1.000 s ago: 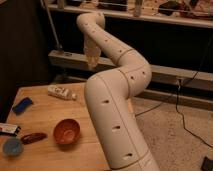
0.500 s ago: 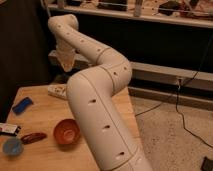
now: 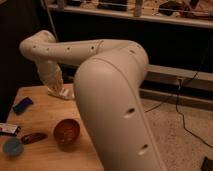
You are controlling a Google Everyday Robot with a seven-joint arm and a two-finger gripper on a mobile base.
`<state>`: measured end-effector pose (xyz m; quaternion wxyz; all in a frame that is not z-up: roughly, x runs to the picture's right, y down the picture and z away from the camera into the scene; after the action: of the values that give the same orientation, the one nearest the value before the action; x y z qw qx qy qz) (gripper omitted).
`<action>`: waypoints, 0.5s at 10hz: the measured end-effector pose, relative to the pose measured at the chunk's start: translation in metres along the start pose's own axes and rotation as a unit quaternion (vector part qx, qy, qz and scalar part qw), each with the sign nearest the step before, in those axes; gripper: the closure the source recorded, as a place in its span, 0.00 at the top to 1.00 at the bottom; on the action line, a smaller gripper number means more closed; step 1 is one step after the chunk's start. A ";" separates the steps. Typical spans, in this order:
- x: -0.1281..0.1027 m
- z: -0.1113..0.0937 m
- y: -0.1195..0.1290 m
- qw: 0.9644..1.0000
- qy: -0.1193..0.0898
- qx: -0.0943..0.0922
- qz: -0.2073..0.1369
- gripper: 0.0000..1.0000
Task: Move the arm in a circular motion
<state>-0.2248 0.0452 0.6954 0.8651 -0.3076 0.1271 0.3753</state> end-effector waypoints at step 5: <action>0.108 0.023 0.002 0.985 0.019 -0.058 0.161 0.09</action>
<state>-0.1524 0.1219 0.6636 0.7716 -0.3398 0.1689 0.5105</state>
